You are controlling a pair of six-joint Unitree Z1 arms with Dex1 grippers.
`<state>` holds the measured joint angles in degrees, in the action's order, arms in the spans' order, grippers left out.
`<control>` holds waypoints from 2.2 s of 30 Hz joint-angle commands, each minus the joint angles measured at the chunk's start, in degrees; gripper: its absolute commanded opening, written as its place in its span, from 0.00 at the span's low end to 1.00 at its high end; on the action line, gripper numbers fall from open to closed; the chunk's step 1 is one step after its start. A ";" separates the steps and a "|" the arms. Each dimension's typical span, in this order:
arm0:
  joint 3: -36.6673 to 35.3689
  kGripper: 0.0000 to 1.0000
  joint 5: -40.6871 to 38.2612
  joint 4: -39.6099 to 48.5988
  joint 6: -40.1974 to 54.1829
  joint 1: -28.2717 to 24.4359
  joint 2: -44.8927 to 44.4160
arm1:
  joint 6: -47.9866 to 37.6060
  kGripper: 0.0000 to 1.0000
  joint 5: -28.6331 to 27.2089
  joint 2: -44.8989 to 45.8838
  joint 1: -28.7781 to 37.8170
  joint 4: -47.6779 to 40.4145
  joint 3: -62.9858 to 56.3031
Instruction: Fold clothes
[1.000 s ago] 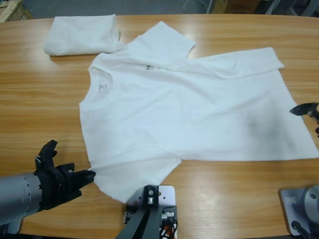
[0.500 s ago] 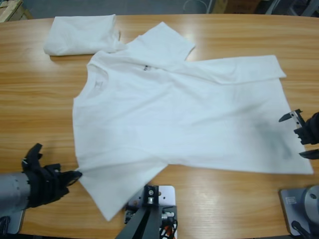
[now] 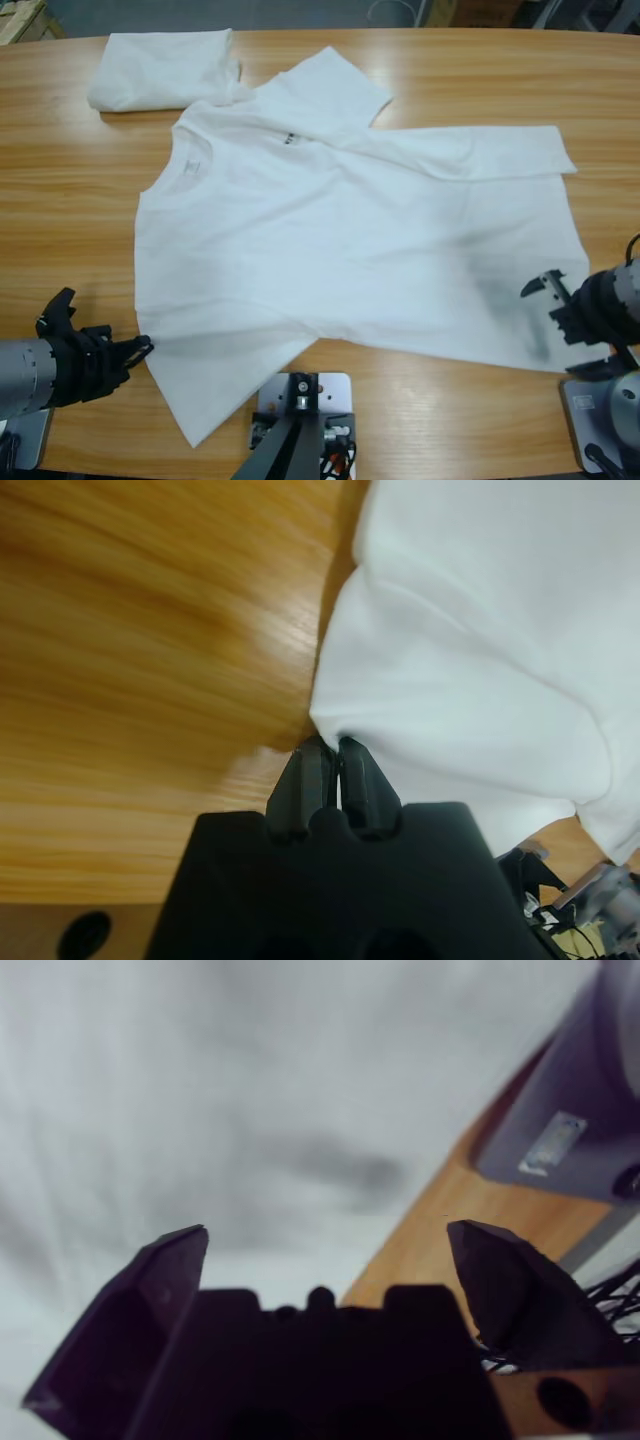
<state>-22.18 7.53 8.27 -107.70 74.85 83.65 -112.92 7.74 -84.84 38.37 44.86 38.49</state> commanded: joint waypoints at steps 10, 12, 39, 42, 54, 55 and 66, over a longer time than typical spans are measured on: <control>1.35 0.00 -1.03 -1.98 2.86 -0.67 2.30 | -14.50 0.82 2.87 2.75 6.73 -17.56 -13.19; 1.35 0.00 -1.03 -2.03 3.09 -0.67 2.13 | -14.52 0.81 2.47 2.40 6.78 -18.54 -13.86; 1.37 0.00 -1.03 -2.70 3.81 -0.67 2.13 | 0.24 0.00 -6.32 -0.61 7.49 -10.05 -7.67; 1.28 0.00 -1.03 -2.73 3.81 -0.69 2.00 | 1.37 0.00 -5.81 -1.66 7.59 -7.89 -6.62; -5.42 0.00 -1.92 3.26 4.48 -1.76 -4.02 | 18.03 0.00 -8.89 -8.55 7.86 21.50 18.46; -5.93 0.00 -1.91 4.85 4.51 -2.17 -5.17 | 18.19 0.00 -8.76 -7.82 7.86 21.43 18.46; -10.92 0.00 -2.49 19.19 4.07 -1.38 -13.60 | 18.65 0.00 -1.52 -2.31 13.13 27.48 19.66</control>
<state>-31.11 6.23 22.34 -103.92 73.00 74.02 -95.08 2.51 -91.97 47.89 68.26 56.59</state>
